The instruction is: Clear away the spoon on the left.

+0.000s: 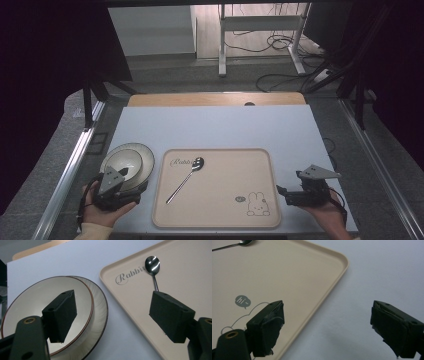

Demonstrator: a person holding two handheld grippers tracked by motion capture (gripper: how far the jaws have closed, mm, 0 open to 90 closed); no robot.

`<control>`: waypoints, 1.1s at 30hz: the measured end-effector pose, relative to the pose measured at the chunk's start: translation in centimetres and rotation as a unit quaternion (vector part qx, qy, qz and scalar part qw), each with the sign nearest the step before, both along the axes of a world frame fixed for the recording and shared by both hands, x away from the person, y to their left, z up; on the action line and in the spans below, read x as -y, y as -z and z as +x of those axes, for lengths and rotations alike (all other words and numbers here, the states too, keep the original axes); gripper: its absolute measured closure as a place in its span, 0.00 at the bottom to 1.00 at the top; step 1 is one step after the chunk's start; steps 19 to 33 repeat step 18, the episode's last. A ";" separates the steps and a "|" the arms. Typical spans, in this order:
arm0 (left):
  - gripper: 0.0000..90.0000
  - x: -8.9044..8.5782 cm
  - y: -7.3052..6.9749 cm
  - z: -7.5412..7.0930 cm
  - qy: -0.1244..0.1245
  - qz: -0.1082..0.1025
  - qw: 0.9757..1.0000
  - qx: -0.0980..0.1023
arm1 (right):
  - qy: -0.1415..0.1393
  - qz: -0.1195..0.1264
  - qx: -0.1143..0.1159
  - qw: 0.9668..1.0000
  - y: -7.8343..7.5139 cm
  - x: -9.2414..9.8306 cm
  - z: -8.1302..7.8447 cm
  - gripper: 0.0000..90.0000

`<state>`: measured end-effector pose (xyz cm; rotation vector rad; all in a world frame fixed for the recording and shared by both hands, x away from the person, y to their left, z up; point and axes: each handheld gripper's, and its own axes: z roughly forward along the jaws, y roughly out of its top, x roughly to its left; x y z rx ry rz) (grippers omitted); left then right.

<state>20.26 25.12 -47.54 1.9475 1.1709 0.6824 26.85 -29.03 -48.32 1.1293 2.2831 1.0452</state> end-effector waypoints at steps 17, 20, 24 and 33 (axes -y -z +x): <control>0.25 0.3 0.2 0.3 0.008 0.002 1.000 -0.004 | 0.004 -0.005 0.001 1.000 0.2 0.0 0.1 0.14; 0.25 0.3 0.2 0.3 0.008 0.002 1.000 -0.004 | 0.004 -0.005 0.001 1.000 0.2 0.0 0.1 0.14; 0.25 0.3 0.2 0.3 0.008 0.002 1.000 -0.004 | 0.004 -0.005 0.001 1.000 0.2 0.0 0.1 0.14; 0.25 0.3 0.2 0.3 0.008 0.002 1.000 -0.004 | 0.004 -0.005 0.001 1.000 0.2 0.0 0.1 0.14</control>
